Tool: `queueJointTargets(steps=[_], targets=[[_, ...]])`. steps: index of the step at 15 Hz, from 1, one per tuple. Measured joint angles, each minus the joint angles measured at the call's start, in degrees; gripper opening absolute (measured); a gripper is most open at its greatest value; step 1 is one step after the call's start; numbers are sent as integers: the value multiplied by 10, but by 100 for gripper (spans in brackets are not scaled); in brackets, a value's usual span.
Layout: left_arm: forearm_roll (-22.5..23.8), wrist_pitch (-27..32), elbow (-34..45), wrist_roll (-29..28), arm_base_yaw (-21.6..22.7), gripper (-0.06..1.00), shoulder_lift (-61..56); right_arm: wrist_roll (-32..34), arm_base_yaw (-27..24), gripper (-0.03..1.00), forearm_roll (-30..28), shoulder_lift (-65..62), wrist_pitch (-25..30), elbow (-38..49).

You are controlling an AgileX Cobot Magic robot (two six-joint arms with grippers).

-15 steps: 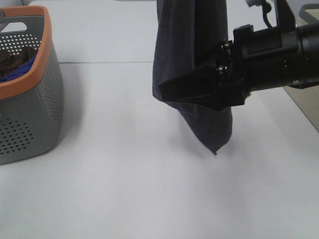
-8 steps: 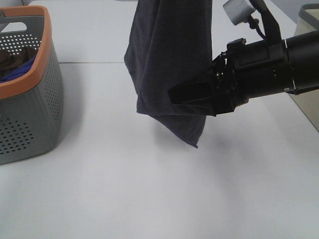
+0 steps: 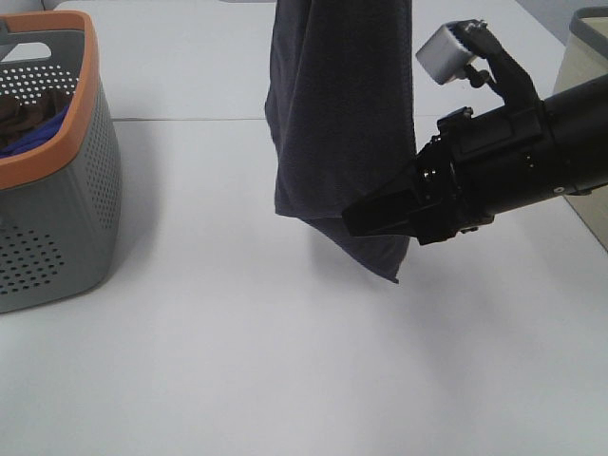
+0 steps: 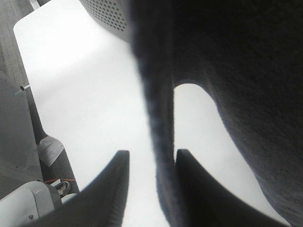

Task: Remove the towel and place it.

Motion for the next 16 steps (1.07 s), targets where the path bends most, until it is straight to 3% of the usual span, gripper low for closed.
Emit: queueJointTargets(steps=[9, 12, 16], targets=[[0, 0, 0, -1, 0, 0, 0, 56, 0, 27, -23, -40, 0, 0], [0, 0, 0, -1, 0, 0, 0, 106, 0, 0, -60, -45, 1, 0], [1, 14, 0, -11, 0, 0, 1, 195, 0, 0, -98, -93, 1, 0]])
